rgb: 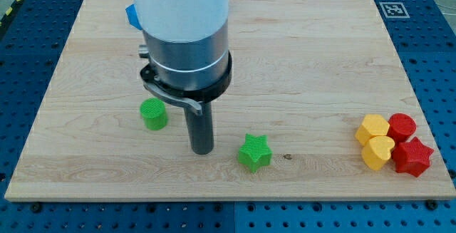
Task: Slide green star into yellow blocks
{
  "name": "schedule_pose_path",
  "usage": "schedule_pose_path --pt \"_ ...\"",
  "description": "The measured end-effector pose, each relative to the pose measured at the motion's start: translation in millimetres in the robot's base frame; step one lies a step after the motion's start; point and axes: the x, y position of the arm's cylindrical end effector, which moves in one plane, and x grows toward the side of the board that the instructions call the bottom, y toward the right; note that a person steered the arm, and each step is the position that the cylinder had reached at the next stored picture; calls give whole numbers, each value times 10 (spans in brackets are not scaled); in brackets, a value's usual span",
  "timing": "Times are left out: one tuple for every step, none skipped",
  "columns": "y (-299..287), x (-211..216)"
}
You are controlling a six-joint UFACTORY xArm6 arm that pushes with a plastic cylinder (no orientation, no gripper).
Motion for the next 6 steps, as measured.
schedule_pose_path --pt "153 0" --pt "254 0" --pt "257 33" --pt "257 93" --pt "265 125" --pt "395 205"
